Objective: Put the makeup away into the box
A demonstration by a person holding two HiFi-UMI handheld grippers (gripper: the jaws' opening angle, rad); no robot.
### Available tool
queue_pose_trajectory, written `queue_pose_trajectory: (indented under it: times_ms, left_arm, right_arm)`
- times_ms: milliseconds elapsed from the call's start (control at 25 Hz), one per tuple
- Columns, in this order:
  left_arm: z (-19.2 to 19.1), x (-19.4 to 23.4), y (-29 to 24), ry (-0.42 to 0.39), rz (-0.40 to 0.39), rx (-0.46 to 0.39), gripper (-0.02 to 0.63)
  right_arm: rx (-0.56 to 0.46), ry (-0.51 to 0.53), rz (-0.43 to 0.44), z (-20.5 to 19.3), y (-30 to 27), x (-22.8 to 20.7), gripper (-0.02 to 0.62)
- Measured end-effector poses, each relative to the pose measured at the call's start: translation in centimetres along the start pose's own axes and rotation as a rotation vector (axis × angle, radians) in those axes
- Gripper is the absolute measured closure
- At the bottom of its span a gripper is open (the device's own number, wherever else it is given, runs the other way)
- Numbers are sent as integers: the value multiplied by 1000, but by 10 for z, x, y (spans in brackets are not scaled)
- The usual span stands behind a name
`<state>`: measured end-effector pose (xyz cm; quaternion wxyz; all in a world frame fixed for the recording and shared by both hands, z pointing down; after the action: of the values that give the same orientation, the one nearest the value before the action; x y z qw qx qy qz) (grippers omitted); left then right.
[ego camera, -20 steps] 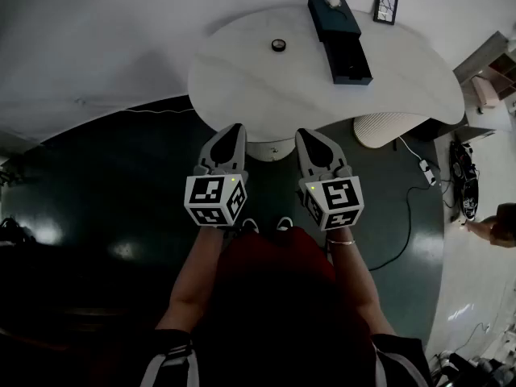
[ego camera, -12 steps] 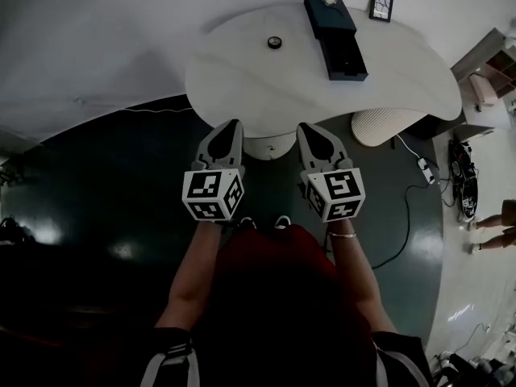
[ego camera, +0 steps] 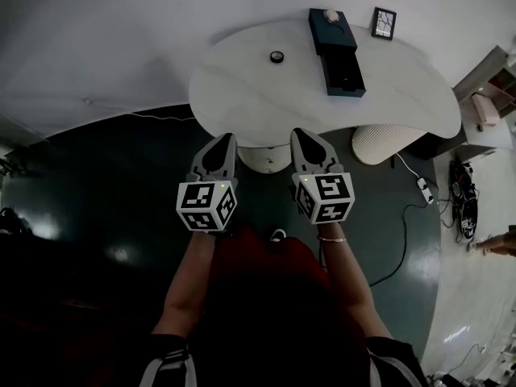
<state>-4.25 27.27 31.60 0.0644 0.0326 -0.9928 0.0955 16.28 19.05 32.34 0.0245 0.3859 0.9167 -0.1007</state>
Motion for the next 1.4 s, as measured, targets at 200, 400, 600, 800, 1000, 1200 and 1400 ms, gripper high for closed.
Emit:
queue_pose_trajectory:
  times_ms: [200, 400, 600, 800, 1000, 1200, 1400]
  left_arm:
    - [4, 9, -4, -8, 24, 2, 584]
    - [10, 21, -26, -11, 2, 15, 584]
    - [11, 46, -65, 4, -42, 40, 584]
    - [15, 69, -113, 24, -87, 67, 583]
    - [16, 97, -154, 29, -119, 103, 583]
    - [17, 116, -187, 42, -147, 128, 583]
    - [19, 131, -214, 59, -185, 149, 584]
  right_arm:
    - [11, -6, 5, 2, -11, -4, 580]
    - [23, -11, -6, 2, -34, -6, 580]
    - [40, -4, -38, 6, -73, -14, 580]
    - [87, 5, -54, 10, -119, -29, 580]
    - [114, -22, -48, 8, -164, -35, 580]
    - [141, -40, -74, 9, -196, -44, 578]
    - [205, -49, -104, 6, -225, -56, 509]
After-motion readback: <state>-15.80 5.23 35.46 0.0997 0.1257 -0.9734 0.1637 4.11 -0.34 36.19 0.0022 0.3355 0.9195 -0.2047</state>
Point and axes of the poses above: the fingertips, and each gripper's own axes: y backward along the fingers, x to its left, z out of its top, the point moved 10 cm from there along y, backward along the fingers, and after that the axes turned 1 degree about y, right-handed, at the moved point
